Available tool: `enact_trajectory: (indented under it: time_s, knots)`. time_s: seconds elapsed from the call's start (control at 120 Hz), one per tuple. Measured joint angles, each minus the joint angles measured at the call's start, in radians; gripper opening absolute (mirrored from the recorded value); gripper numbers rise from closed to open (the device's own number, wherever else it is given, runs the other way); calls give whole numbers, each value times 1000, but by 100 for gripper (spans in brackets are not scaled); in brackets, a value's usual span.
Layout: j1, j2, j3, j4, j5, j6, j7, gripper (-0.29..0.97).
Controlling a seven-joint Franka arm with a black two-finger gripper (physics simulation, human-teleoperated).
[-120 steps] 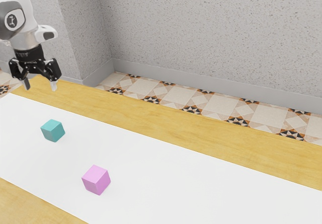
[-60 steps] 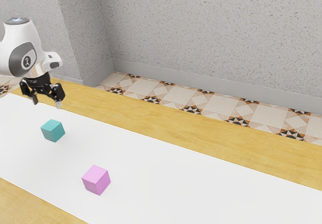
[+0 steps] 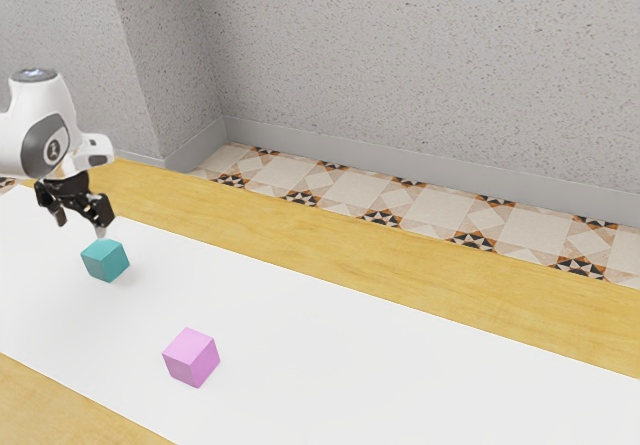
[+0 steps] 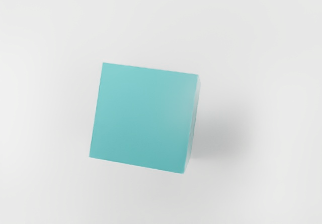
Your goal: Pick up the blue block with one arm, and put the blue block on the pink block with one arm
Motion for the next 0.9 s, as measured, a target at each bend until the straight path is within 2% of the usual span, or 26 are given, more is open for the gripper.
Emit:
enact_trajectory:
  time_s: [0.383,0.583,0.758,0.9]
  knots:
    - [9,31,9,13,-110,20,122,68]
    - [15,30,4,14,-121,20,168,68]
    - [102,29,-81,15,-120,20,197,68]
    - [118,24,-89,15,-118,19,216,68]
